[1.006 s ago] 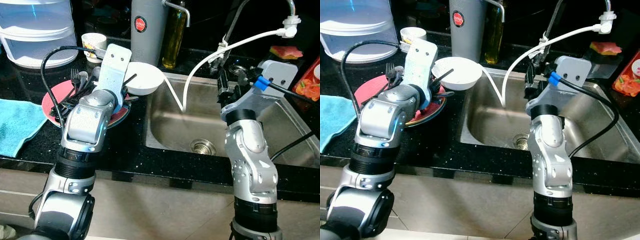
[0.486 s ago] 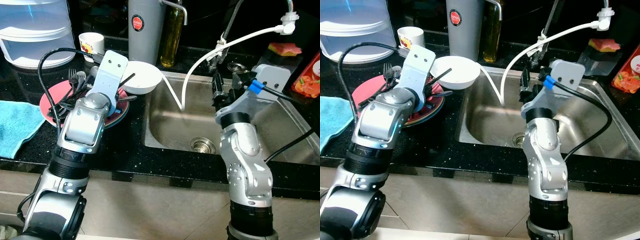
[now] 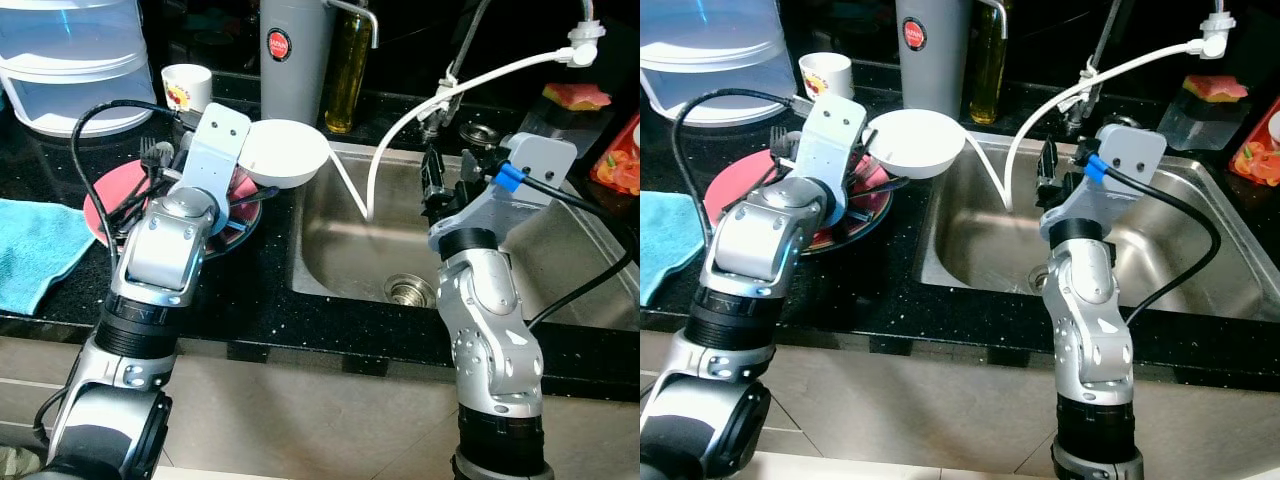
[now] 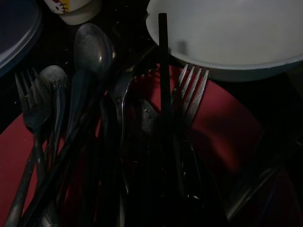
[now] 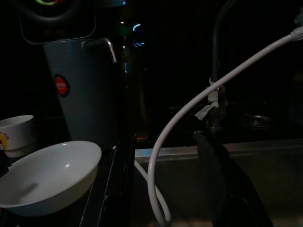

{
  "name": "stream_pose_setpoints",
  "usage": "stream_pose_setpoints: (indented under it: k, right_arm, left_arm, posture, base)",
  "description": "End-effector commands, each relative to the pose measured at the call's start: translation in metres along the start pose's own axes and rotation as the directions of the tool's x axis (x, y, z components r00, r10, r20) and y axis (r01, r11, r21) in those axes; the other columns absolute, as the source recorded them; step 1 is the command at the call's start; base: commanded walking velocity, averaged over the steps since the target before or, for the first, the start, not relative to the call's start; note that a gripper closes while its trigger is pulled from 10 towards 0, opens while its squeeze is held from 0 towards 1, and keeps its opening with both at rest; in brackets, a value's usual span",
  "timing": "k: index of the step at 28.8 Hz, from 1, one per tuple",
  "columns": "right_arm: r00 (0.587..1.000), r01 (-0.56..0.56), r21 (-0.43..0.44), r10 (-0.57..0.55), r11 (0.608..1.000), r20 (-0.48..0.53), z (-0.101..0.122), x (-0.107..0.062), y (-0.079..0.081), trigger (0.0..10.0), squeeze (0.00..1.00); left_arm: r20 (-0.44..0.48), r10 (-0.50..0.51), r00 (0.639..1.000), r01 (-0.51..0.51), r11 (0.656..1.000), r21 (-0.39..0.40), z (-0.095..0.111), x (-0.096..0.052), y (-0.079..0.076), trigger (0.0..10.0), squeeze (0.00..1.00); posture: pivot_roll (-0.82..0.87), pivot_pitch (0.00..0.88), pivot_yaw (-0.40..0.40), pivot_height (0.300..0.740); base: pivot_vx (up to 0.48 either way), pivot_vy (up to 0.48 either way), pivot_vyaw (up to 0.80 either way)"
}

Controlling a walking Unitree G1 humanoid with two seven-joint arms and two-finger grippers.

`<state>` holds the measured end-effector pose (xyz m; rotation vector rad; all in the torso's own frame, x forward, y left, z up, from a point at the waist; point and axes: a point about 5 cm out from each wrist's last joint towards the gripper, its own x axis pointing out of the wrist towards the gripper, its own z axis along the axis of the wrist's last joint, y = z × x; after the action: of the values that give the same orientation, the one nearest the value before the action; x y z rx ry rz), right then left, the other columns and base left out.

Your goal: Kitchen organization

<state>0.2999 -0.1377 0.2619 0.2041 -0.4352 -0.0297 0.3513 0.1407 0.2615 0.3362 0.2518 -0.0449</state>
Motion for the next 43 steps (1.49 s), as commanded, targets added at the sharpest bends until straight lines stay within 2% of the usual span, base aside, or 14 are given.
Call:
stream_pose_setpoints:
  k: [1, 4, 5, 6, 15, 19, 25, 29, 34, 37, 38, 39, 40, 43]
  right_arm:
    - [1.000, 0.006, 0.013, -0.006, 1.000, 0.005, 0.001, 0.000, -0.001, 10.0, 0.00]
    - [1.000, 0.008, 0.014, -0.008, 1.000, 0.004, 0.001, 0.000, 0.000, 10.0, 0.00]
    - [1.000, 0.007, 0.014, -0.007, 1.000, 0.002, 0.000, 0.000, 0.000, 10.0, 0.00]
    - [1.000, 0.005, 0.014, -0.005, 1.000, 0.002, 0.000, 0.000, 0.000, 10.0, 0.00]
    - [1.000, 0.015, 0.015, -0.015, 1.000, 0.013, 0.001, 0.000, 0.000, 10.0, 0.00]
    - [0.999, 0.021, 0.015, -0.022, 1.000, 0.025, 0.002, 0.003, -0.002, 10.0, 0.00]
    - [0.999, 0.021, 0.016, -0.022, 1.000, 0.042, 0.005, 0.007, -0.002, 10.0, 0.00]
    - [0.999, 0.025, 0.018, -0.026, 1.000, 0.045, 0.005, 0.006, -0.002, 10.0, 0.00]
    - [0.998, 0.032, 0.017, -0.033, 0.999, 0.047, 0.005, 0.003, -0.002, 10.0, 0.00]
    - [0.998, 0.037, 0.017, -0.038, 0.999, 0.050, 0.006, 0.002, -0.003, 10.0, 0.00]
    - [0.998, 0.038, 0.017, -0.039, 0.999, 0.050, 0.005, 0.001, -0.003, 10.0, 0.00]
    - [0.998, 0.038, 0.017, -0.039, 0.999, 0.050, 0.005, 0.001, -0.004, 10.0, 0.00]
    - [0.998, 0.039, 0.018, -0.040, 0.999, 0.048, 0.005, 0.001, -0.004, 10.0, 0.00]
    - [0.998, 0.040, 0.018, -0.041, 0.999, 0.047, 0.004, 0.001, -0.004, 10.0, 0.00]
  left_arm:
    - [-0.031, -0.012, 0.999, 0.012, 1.000, -0.021, -0.007, 0.002, -0.005, 0.0, 0.00]
    - [0.034, 0.036, 0.999, -0.035, 0.998, -0.045, 0.002, 0.001, 0.001, 1.5, 0.00]
    - [0.082, 0.065, 0.995, -0.062, 0.997, -0.040, 0.008, 0.000, 0.004, 9.3, 0.00]
    - [0.154, 0.102, 0.983, -0.098, 0.995, -0.032, 0.018, -0.003, 0.008, 10.0, 0.00]
    - [0.384, 0.156, 0.910, -0.142, 0.988, -0.066, 0.050, -0.018, 0.007, 10.0, 0.00]
    - [0.393, 0.002, 0.919, 0.083, 0.976, -0.199, 0.058, -0.017, -0.009, 10.0, 0.00]
    - [0.421, -0.319, 0.849, 0.370, 0.928, -0.041, 0.069, -0.018, -0.046, 10.0, 0.00]
    - [0.365, -0.550, 0.752, 0.535, 0.831, 0.149, 0.063, -0.024, -0.078, 10.0, 0.00]
    - [0.289, -0.578, 0.764, 0.535, 0.816, 0.218, 0.037, -0.018, -0.092, 10.0, 0.00]
    - [0.279, -0.580, 0.765, 0.525, 0.813, 0.251, 0.031, -0.016, -0.090, 10.0, 0.15]
    - [0.279, -0.581, 0.765, 0.523, 0.813, 0.256, 0.030, -0.015, -0.090, 10.0, 0.38]
    - [0.278, -0.583, 0.763, 0.525, 0.810, 0.260, 0.030, -0.014, -0.089, 10.0, 0.38]
    - [0.292, -0.578, 0.762, 0.517, 0.814, 0.264, 0.031, -0.014, -0.088, 10.0, 0.98]
    - [0.315, -0.573, 0.757, 0.509, 0.818, 0.266, 0.034, -0.014, -0.087, 10.0, 1.00]
  posture:
    - [0.25, 0.023, -0.060, 0.740]
    - [0.25, 0.024, -0.063, 0.740]
    - [0.25, 0.023, -0.062, 0.740]
    - [0.25, 0.019, -0.060, 0.740]
    - [0.24, 0.010, -0.054, 0.740]
    - [0.24, 0.000, -0.054, 0.740]
    - [0.25, 0.000, -0.047, 0.740]
    - [0.25, 0.000, -0.041, 0.740]
    - [0.23, 0.000, -0.033, 0.740]
    - [0.23, 0.000, -0.031, 0.740]
    - [0.23, 0.000, -0.031, 0.740]
    - [0.23, 0.000, -0.030, 0.740]
    - [0.23, 0.000, -0.030, 0.740]
    - [0.23, 0.000, -0.029, 0.740]
  base:
    - [0.000, 0.000, 0.00]
    - [0.000, 0.000, 0.00]
    - [0.000, 0.000, 0.00]
    - [0.000, 0.000, 0.00]
    - [0.000, 0.000, 0.00]
    - [0.000, 0.000, 0.00]
    - [0.000, 0.000, 0.00]
    - [0.000, 0.000, 0.00]
    - [0.000, 0.000, 0.00]
    - [0.000, 0.000, 0.00]
    - [0.000, 0.000, 0.00]
    - [0.000, 0.000, 0.00]
    - [0.000, 0.000, 0.00]
    - [0.000, 0.000, 0.00]
